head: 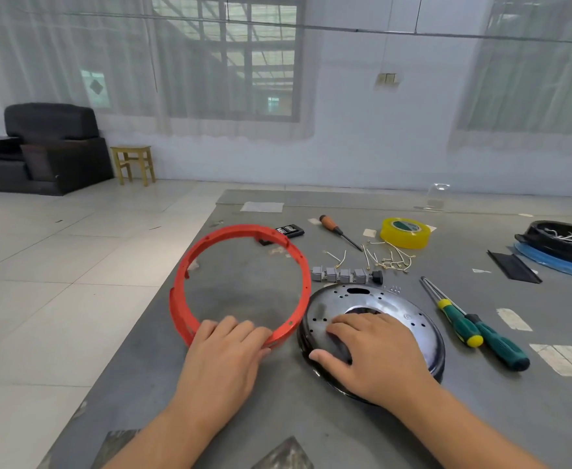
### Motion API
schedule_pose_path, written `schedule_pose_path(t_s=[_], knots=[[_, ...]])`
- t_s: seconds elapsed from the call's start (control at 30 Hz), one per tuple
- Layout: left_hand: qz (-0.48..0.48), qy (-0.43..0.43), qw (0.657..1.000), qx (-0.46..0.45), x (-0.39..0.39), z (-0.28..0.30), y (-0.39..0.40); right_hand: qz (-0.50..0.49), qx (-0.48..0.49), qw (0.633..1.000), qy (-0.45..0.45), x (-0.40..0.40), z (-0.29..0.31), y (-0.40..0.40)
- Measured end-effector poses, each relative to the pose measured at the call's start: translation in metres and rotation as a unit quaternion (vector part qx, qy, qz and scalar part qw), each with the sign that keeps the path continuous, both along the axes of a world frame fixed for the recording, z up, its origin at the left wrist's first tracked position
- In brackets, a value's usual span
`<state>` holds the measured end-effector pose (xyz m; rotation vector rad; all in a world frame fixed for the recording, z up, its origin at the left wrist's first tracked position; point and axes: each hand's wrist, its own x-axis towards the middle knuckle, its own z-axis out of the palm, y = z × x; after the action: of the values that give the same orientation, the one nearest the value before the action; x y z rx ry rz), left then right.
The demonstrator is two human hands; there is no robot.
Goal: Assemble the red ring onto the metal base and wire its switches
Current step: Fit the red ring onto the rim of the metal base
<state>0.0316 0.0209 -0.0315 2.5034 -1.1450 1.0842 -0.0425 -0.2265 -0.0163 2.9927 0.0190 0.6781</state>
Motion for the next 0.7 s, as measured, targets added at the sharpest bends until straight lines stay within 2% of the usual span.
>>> schedule_pose_path(t_s=[0.33,0.43,0.53,0.6,0.63,0.7], knots=[[-0.052,0.021,0.998,-0.021,-0.002,0.003,-0.004,-0.001,0.018,1.000,0.003,-0.005,0.007,0.001],[-0.087,0.064,0.993,-0.054,-0.001,0.001,-0.003,-0.005,0.029,1.000,-0.006,-0.008,0.009,0.005],[-0.127,0.135,0.975,-0.124,0.001,-0.002,-0.003,0.006,0.068,0.998,-0.011,-0.010,0.011,0.014],[-0.149,0.184,0.956,-0.173,0.002,-0.002,-0.004,0.043,0.149,0.988,-0.017,-0.008,0.013,0.024],[-0.161,0.209,0.945,-0.194,0.002,-0.001,-0.004,0.072,0.219,0.973,-0.025,-0.006,0.013,0.030],[-0.182,0.252,0.922,-0.231,-0.001,0.001,-0.003,0.132,0.398,0.907,-0.036,-0.001,0.016,0.047]])
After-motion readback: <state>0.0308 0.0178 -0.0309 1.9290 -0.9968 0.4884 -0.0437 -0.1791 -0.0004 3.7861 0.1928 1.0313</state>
